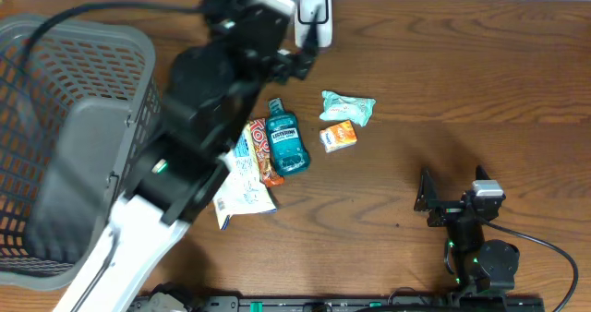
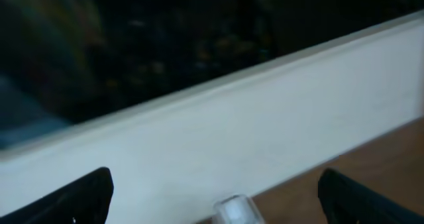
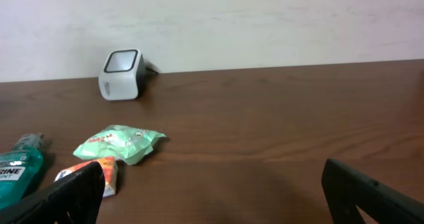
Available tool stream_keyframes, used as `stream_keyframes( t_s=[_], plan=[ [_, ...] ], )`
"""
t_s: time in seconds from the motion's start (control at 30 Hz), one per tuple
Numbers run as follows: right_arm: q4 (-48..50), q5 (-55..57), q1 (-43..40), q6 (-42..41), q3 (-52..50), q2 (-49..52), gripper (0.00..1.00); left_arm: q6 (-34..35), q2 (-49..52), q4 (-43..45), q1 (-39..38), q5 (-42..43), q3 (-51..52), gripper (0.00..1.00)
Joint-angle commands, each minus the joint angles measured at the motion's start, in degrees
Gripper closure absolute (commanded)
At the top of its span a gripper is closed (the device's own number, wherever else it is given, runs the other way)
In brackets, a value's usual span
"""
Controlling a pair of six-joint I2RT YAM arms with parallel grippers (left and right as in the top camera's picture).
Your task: Scan the item barcode
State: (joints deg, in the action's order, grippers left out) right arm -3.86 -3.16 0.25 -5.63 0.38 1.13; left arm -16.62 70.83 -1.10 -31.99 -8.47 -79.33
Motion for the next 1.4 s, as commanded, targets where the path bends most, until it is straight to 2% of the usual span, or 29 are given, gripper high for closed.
stream_keyframes(
  t_s=[0.0,0.17,0.33,0.6,0.73,0.97,1.1,1.23,1.37],
  plan=[
    [-0.26,0.04,0.33,-0.09,-0.07,0.02,0.01,-10.36,-4.85,-4.68,0.2,-12.83,-0.44,0.02],
    [-0.26,0.04,0.33,-0.09,-0.07,0.02,0.01,-15.02,-9.62,-15.93,0.26,-19.91,-0.33,0.02],
    [-0.26,0.04,0.33,-0.09,-0.07,0.02,0.01,-12.44,-16.44,-17.42,0.57,-15.41,-0.04,0.02],
    [-0.26,0.04,0.33,-0.09,-0.07,0.02,0.01,-4.2,-30.14,-24.0,4.66,1.88,0.76,0.02],
    [-0.24,0.04,0.33,-0.09,-0.07,0.02,0.01,2.05,-36.33,-24.83,11.39,10.97,2.45,0.02],
    [-0.24,0.04,0.33,-0.09,-0.07,0.02,0.01,7.69,-46.1,-26.45,23.21,28.44,6.03,0.02],
    [-0.24,0.04,0.33,-0.09,-0.07,0.02,0.01,7.76,-50.97,-27.17,26.91,31.06,8.39,0.02],
    [-0.24,0.04,0.33,-0.09,-0.07,0.02,0.01,7.76,-54.99,-27.12,26.43,31.45,9.2,0.02],
    [-0.24,0.04,0.33,-0.09,-0.07,0.02,0.01,7.76,-58.4,-28.04,25.9,35.87,9.42,0.02]
  ],
)
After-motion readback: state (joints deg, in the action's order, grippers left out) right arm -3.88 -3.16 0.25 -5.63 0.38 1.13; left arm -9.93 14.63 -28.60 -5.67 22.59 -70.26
